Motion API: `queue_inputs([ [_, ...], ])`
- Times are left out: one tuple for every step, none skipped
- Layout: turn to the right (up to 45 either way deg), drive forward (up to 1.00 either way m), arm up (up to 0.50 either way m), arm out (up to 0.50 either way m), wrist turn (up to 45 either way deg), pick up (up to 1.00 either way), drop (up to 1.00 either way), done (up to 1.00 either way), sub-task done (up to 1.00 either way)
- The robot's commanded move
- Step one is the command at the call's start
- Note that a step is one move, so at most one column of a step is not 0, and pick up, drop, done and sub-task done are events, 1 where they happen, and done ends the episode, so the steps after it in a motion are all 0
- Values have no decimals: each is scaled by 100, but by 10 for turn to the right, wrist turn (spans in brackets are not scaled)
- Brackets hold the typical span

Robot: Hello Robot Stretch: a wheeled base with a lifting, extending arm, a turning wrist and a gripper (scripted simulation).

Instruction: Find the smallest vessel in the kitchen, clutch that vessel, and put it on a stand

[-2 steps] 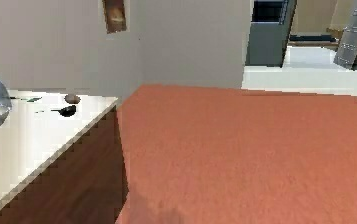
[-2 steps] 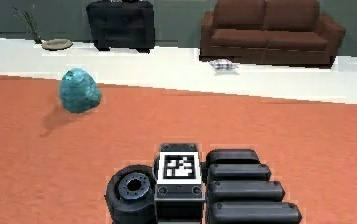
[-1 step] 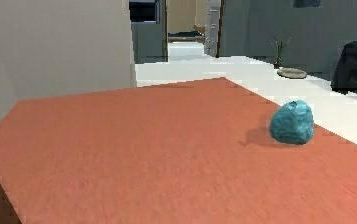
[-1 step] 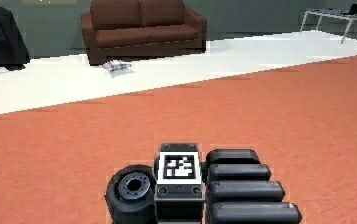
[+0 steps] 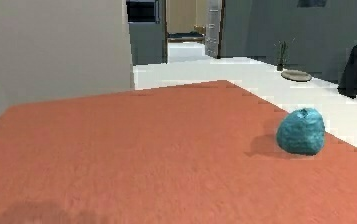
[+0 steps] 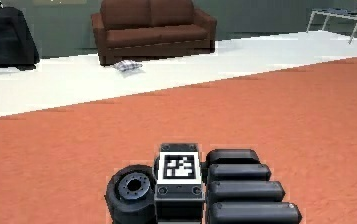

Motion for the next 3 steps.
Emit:
queue_inputs([
  [30,0,0,0,0,0,0,0,0],
  [0,100,0,0,0,0,0,0,0],
  [0,100,0,0,0,0,0,0,0],
])
